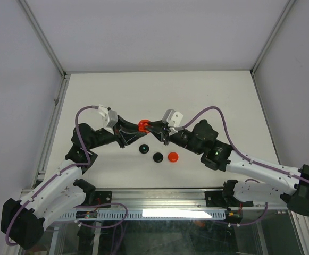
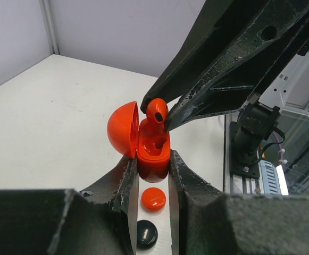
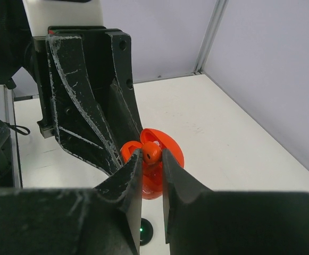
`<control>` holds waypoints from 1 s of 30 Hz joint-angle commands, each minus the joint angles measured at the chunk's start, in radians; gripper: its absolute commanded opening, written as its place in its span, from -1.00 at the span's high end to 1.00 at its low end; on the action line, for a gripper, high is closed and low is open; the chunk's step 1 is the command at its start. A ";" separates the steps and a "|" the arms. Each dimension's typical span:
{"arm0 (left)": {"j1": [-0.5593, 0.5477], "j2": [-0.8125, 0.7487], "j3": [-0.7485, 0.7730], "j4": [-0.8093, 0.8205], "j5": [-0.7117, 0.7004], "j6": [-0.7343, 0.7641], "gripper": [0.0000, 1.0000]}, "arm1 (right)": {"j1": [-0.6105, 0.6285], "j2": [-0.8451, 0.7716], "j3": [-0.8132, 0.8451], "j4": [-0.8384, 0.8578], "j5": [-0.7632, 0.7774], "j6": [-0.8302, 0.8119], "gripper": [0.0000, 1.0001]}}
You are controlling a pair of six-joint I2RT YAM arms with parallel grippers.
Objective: Insert the wireless bluetooth earbuds into the charging case
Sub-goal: Place the earbud in the charging case.
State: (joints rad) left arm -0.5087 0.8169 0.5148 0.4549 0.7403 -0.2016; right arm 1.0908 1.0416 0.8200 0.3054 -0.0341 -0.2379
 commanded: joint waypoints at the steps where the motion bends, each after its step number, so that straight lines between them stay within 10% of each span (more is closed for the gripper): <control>1: 0.018 -0.010 0.006 0.081 -0.025 -0.071 1.00 | 0.006 -0.037 -0.005 0.036 -0.037 -0.002 0.82; 30: 0.030 -0.040 -0.017 0.110 0.010 -0.039 1.00 | 0.007 -0.028 0.036 -0.068 -0.024 0.042 0.14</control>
State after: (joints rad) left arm -0.4889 0.8070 0.4908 0.4999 0.7441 -0.2737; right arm 1.0931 1.0332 0.8177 0.2485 -0.0910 -0.2176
